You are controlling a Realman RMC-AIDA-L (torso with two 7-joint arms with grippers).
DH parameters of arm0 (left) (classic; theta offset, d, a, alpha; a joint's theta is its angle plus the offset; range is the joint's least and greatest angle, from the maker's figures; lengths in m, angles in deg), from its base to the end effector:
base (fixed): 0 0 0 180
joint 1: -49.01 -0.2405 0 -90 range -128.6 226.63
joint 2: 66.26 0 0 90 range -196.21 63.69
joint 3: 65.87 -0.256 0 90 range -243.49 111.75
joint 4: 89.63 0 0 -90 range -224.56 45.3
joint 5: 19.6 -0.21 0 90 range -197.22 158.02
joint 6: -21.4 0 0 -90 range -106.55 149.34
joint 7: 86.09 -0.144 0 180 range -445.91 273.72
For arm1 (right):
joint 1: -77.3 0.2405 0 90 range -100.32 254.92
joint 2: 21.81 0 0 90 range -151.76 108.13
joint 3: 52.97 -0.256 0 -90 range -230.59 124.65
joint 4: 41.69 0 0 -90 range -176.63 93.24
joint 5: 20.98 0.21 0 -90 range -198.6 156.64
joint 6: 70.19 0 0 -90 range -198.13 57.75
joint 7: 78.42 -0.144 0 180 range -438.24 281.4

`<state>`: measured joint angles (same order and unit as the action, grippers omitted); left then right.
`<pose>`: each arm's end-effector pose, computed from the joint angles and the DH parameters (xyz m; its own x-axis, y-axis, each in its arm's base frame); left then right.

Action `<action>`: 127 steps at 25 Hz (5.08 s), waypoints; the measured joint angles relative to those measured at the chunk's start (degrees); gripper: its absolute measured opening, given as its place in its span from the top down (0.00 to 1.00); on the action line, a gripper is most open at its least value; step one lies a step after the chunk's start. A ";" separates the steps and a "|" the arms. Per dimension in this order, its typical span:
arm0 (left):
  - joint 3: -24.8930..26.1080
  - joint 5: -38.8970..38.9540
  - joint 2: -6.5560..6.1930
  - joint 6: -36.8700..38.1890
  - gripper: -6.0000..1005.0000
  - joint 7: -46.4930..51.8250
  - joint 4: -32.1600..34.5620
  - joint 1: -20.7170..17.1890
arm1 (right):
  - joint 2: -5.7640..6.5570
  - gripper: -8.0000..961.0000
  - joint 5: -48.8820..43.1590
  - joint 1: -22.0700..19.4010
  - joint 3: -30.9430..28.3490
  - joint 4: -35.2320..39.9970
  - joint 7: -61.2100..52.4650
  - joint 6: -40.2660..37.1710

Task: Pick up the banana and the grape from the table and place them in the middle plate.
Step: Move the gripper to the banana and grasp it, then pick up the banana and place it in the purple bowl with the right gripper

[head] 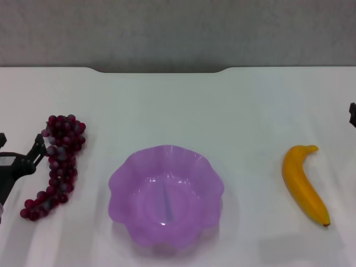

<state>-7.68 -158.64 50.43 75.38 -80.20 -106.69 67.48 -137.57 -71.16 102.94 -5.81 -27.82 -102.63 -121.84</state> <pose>-0.3645 0.3170 -0.0118 0.7152 0.1266 0.6874 0.6968 -0.0525 -0.7154 0.3721 0.3595 0.0401 0.8204 -0.1314 -0.5565 -0.5717 -0.1737 -0.8019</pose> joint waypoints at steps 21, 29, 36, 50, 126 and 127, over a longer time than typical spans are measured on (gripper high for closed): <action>-1.75 -0.08 -0.12 -3.27 0.12 1.23 -0.64 2.54 | 0.47 0.21 0.83 -1.83 1.17 -2.95 -6.31 -6.99; -2.13 -0.10 -0.07 -3.27 0.12 1.23 -0.67 2.51 | 0.83 0.22 -11.60 1.18 2.71 -2.46 -16.93 1.02; -2.11 -0.09 -0.05 -3.27 0.12 1.23 -0.70 2.56 | 0.77 0.22 -21.60 3.69 2.82 -2.94 -24.16 4.17; -2.11 -0.09 -0.05 -3.27 0.12 1.23 -0.70 2.53 | 0.63 0.22 -26.23 3.50 3.02 -4.96 -28.54 5.92; -2.20 0.03 -0.24 -3.27 0.13 2.99 -0.41 2.45 | 0.60 0.46 -25.73 4.25 10.37 -2.63 -27.34 11.46; -2.20 0.02 -0.24 -3.27 0.13 2.99 -0.39 2.44 | 0.61 0.46 -25.77 4.29 10.46 -1.73 -27.93 11.38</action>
<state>-9.88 -158.62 50.19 72.11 -77.22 -107.08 69.92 -136.95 -96.92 107.23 4.65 -29.55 -130.56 -110.46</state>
